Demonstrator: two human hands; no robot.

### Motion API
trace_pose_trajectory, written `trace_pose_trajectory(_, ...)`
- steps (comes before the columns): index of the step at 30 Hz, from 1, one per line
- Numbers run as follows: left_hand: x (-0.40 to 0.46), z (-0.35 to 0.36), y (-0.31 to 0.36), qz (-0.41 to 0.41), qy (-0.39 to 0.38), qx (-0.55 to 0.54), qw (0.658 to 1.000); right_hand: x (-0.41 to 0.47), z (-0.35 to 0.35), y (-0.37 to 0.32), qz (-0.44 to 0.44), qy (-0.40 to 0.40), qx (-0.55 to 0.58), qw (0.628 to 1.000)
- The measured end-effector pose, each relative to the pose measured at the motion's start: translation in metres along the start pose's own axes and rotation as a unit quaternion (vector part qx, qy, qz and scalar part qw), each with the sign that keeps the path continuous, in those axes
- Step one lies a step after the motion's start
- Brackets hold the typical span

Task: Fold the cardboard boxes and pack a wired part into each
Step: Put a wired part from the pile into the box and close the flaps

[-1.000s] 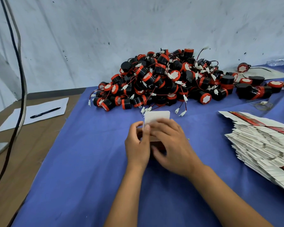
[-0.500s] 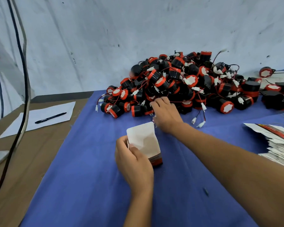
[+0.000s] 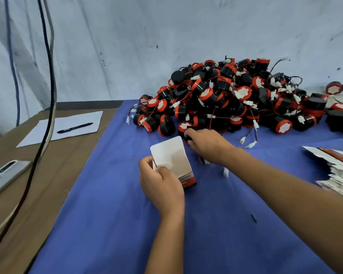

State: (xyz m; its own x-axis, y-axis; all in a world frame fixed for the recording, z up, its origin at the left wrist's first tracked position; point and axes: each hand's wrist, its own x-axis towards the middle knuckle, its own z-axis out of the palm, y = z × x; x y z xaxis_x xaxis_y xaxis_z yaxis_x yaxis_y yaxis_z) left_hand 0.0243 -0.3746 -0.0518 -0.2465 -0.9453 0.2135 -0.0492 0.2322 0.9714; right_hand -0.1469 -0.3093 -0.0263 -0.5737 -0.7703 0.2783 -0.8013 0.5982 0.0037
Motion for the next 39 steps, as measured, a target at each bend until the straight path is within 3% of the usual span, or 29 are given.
trace_pose_trajectory(3, -0.002, -0.003, 0.001, 0.008, -0.003, -0.013, 1.000, -0.067, -0.016, 0.001, 0.041, 0.036, 0.156, 0.986)
trace_pose_trajectory(7, -0.009, -0.002, 0.004, 0.012, -0.019, -0.017, 1.000, -0.132, -0.045, 0.015, 0.135, -0.039, 0.255, 0.957)
trace_pose_trajectory(9, -0.014, -0.001, 0.005, 0.022, -0.034, -0.019, 0.999, -0.151, -0.057, 0.020, 0.154, -0.030, 0.238, 0.959)
trace_pose_trajectory(12, -0.020, 0.000, 0.005, 0.042, -0.059, -0.022, 0.997, -0.171, -0.066, 0.025, 0.198, 0.072, 0.171, 0.962)
trace_pose_trajectory(13, -0.022, 0.001, 0.006, 0.048, -0.071, -0.023, 0.996, -0.176, -0.067, 0.024, 0.234, 0.064, 0.148, 0.959)
trace_pose_trajectory(16, -0.029, 0.003, 0.007, 0.062, -0.122, -0.023, 0.990, -0.183, -0.062, 0.017, 0.290, -0.079, 0.093, 0.949)
trace_pose_trajectory(19, -0.035, 0.004, 0.008, 0.065, -0.181, -0.043, 0.980, -0.184, -0.066, 0.007, 0.260, -0.132, 0.104, 0.951)
trace_pose_trajectory(21, -0.036, 0.006, 0.007, 0.045, -0.222, -0.068, 0.972, -0.187, -0.073, 0.006, 0.206, -0.062, 0.193, 0.957)
trace_pose_trajectory(22, -0.036, 0.006, 0.006, 0.037, -0.240, -0.077, 0.967, -0.188, -0.078, 0.006, 0.177, -0.014, 0.278, 0.944)
trace_pose_trajectory(24, -0.036, 0.008, 0.006, 0.021, -0.269, -0.097, 0.958, -0.189, -0.092, -0.001, 0.093, 0.042, 0.462, 0.881)
trace_pose_trajectory(25, -0.037, 0.008, 0.007, 0.014, -0.287, -0.115, 0.951, -0.186, -0.100, -0.006, 0.043, 0.052, 0.501, 0.863)
trace_pose_trajectory(28, -0.043, 0.008, 0.014, 0.006, -0.343, -0.163, 0.925, -0.168, -0.112, -0.031, -0.059, 0.067, 0.428, 0.900)
trace_pose_trajectory(31, -0.049, 0.008, 0.019, -0.064, -0.369, -0.222, 0.900, -0.149, -0.106, -0.053, -0.027, 0.045, 0.292, 0.955)
trace_pose_trajectory(33, -0.048, 0.006, 0.019, -0.102, -0.374, -0.201, 0.900, -0.144, -0.100, -0.056, 0.007, 0.034, 0.190, 0.981)
trace_pose_trajectory(36, -0.045, 0.003, 0.015, -0.079, -0.397, -0.146, 0.903, -0.145, -0.099, -0.048, 0.026, 0.027, 0.142, 0.989)
trace_pose_trajectory(39, -0.045, 0.004, 0.015, -0.113, -0.397, -0.164, 0.896, -0.150, -0.100, -0.044, 0.050, -0.010, 0.109, 0.993)
